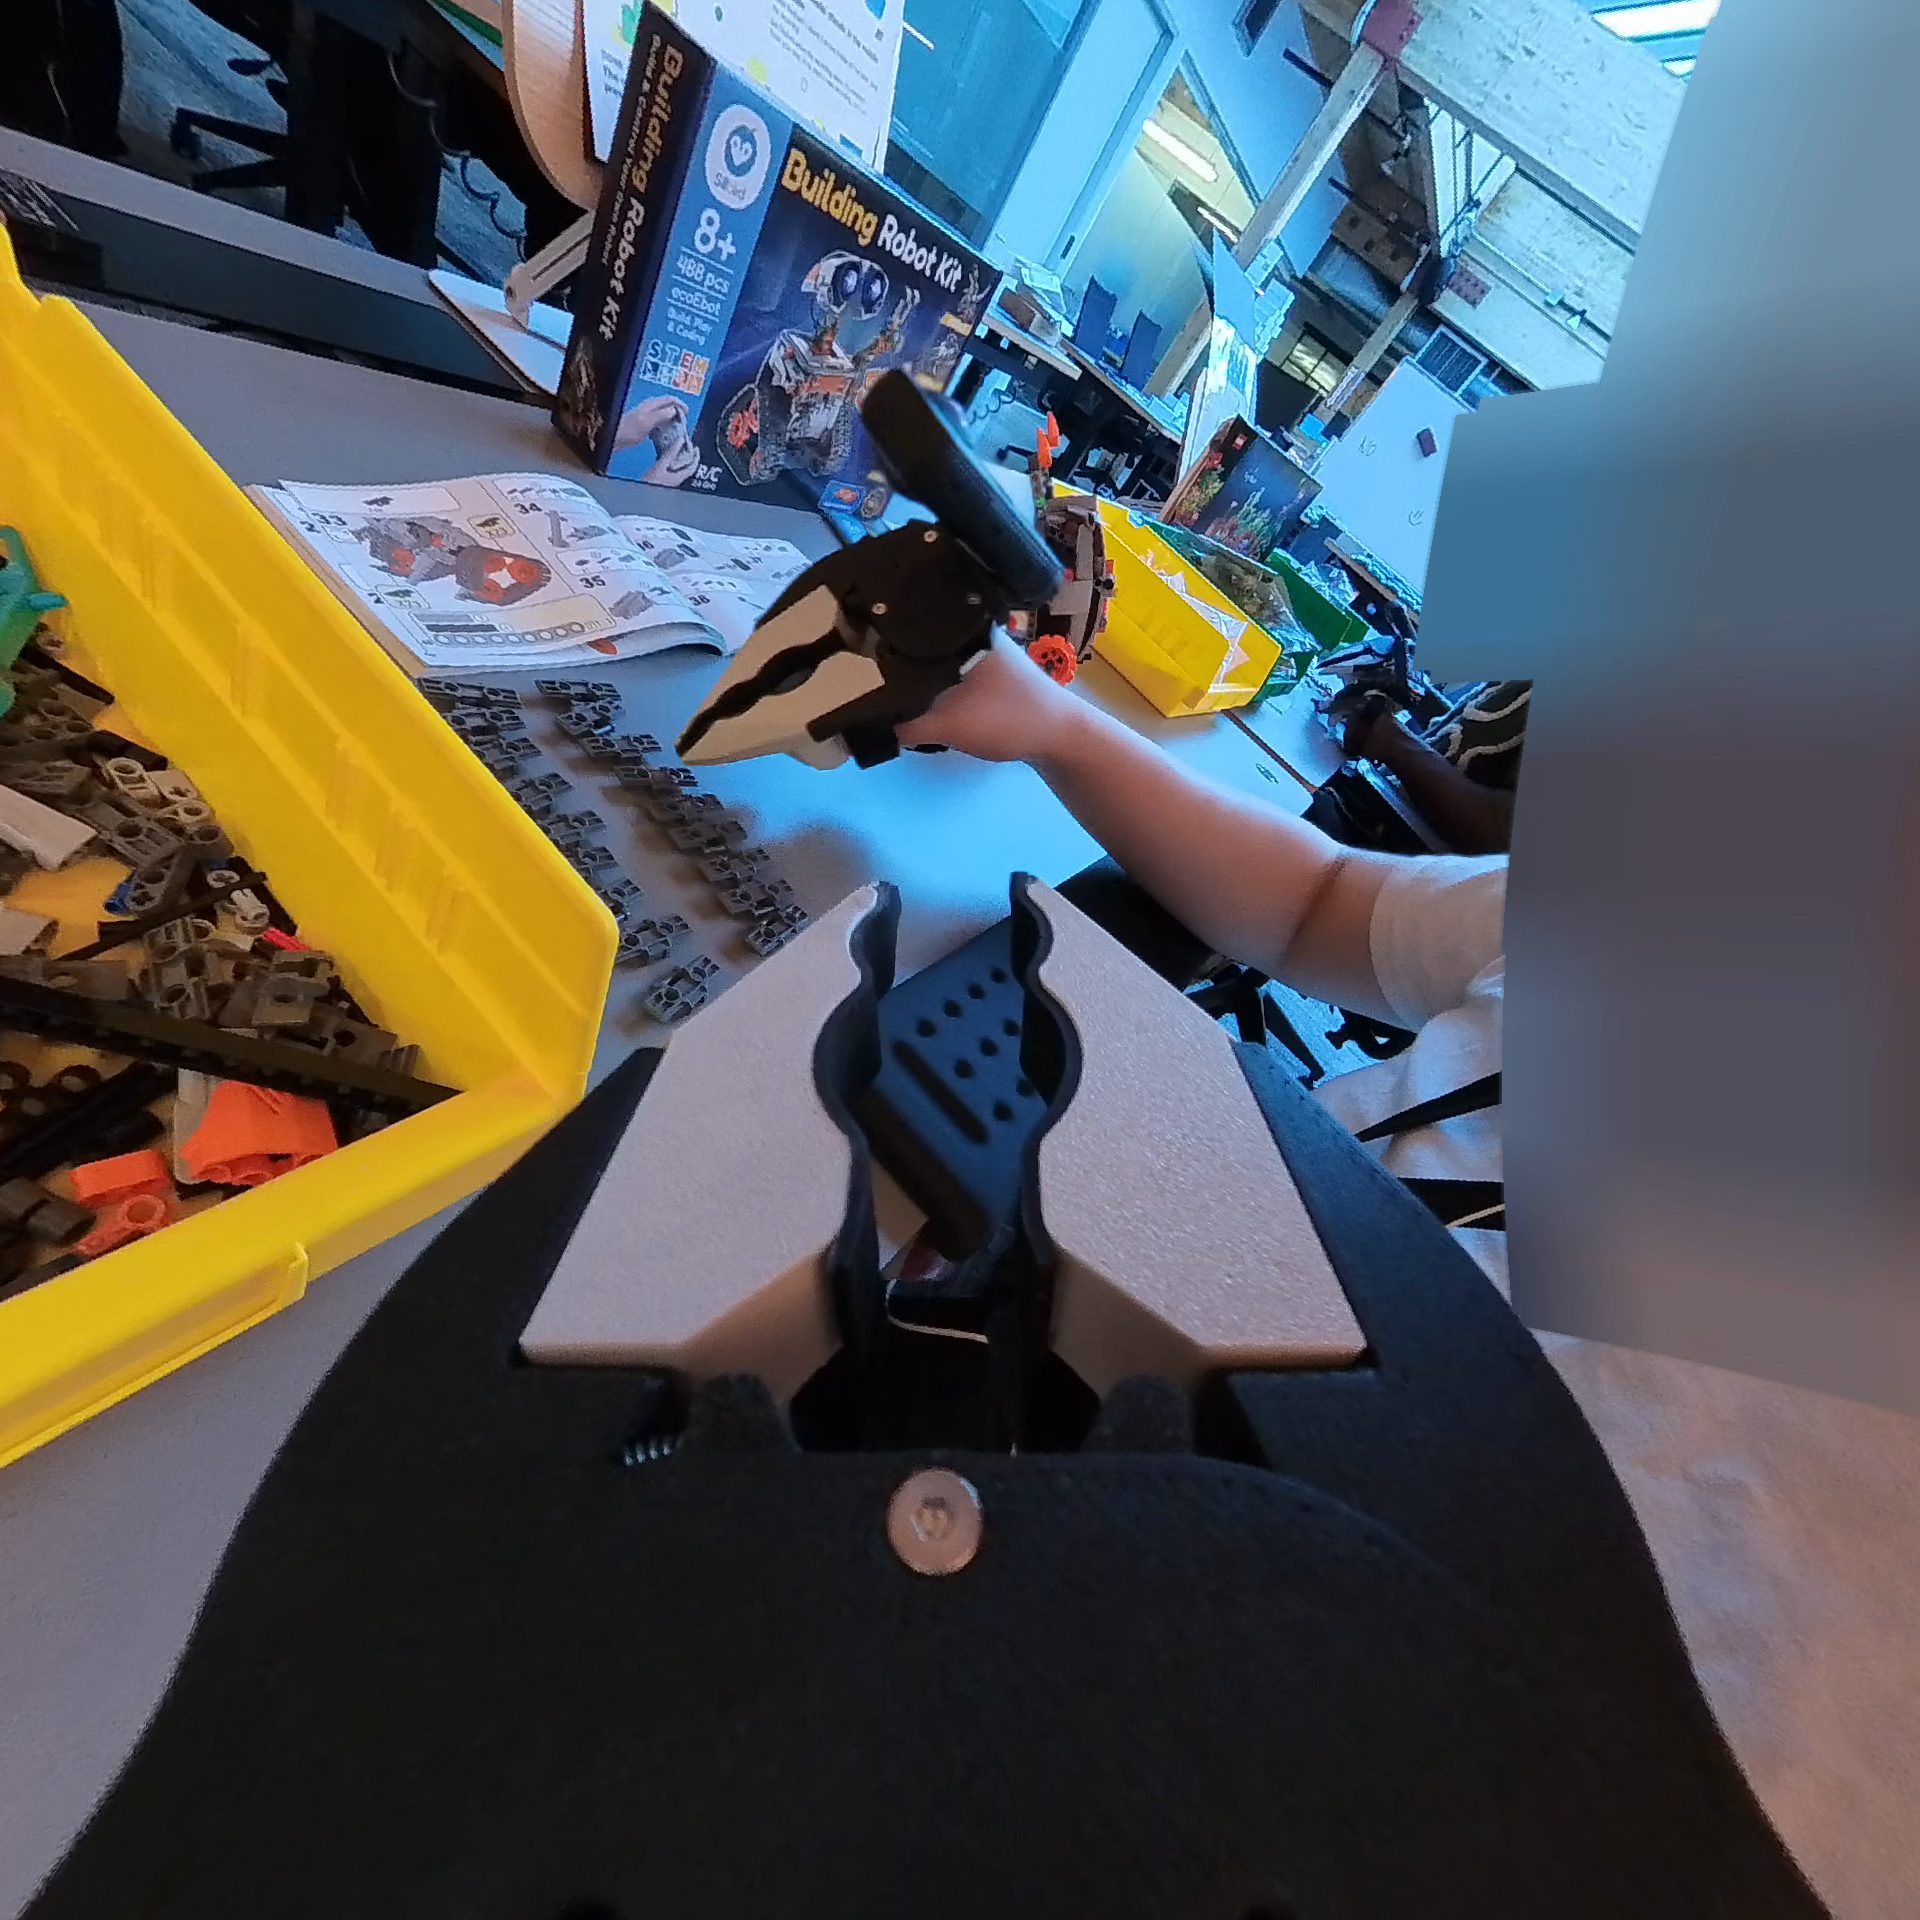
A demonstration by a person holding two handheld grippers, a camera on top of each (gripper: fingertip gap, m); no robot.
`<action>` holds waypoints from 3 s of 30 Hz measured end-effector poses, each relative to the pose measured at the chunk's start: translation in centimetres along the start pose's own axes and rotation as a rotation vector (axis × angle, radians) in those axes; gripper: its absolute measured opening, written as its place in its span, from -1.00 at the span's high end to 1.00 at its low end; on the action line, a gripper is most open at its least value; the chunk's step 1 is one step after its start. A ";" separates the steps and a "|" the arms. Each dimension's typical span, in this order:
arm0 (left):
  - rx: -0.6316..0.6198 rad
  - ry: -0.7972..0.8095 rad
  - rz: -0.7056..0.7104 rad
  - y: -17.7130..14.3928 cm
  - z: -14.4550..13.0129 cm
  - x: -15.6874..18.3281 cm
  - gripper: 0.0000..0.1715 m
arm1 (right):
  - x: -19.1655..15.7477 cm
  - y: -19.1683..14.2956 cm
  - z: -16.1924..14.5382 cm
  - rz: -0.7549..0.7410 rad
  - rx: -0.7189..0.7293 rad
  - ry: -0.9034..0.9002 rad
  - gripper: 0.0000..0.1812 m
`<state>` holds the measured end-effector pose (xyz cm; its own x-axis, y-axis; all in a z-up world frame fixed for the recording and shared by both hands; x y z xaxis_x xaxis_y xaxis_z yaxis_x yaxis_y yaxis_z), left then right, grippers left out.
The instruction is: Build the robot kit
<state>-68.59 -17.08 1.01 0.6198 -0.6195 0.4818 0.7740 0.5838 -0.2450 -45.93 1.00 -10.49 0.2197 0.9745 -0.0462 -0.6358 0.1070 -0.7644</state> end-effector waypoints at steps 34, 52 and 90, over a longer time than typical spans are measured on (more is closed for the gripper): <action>-0.003 0.007 0.017 -0.3 0.0 -0.2 0.77 | -10.3 -0.5 -0.6 0.217 0.063 -0.199 0.99; -0.001 0.022 0.025 -0.5 0.1 0.2 0.77 | -6.6 -0.9 -1.2 0.170 0.086 -0.083 1.00; 0.004 0.005 0.032 -0.6 0.1 -0.3 0.76 | -0.2 -1.3 -0.6 0.030 0.099 -0.015 1.00</action>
<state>-69.26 -17.16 1.10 0.6450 -0.6030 0.4695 0.7531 0.6057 -0.2566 -44.67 0.57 -9.90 0.1885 0.9804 -0.0580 -0.7120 0.0957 -0.6957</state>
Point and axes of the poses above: each gripper's, where its closed fingertips meet, y out along the fingers, z out of its top, x = y × z across the jaws, the point moved 6 cm from there along -y, back along the fingers, and after that the axes turned 11 degrees about z, right-handed, at the moved point
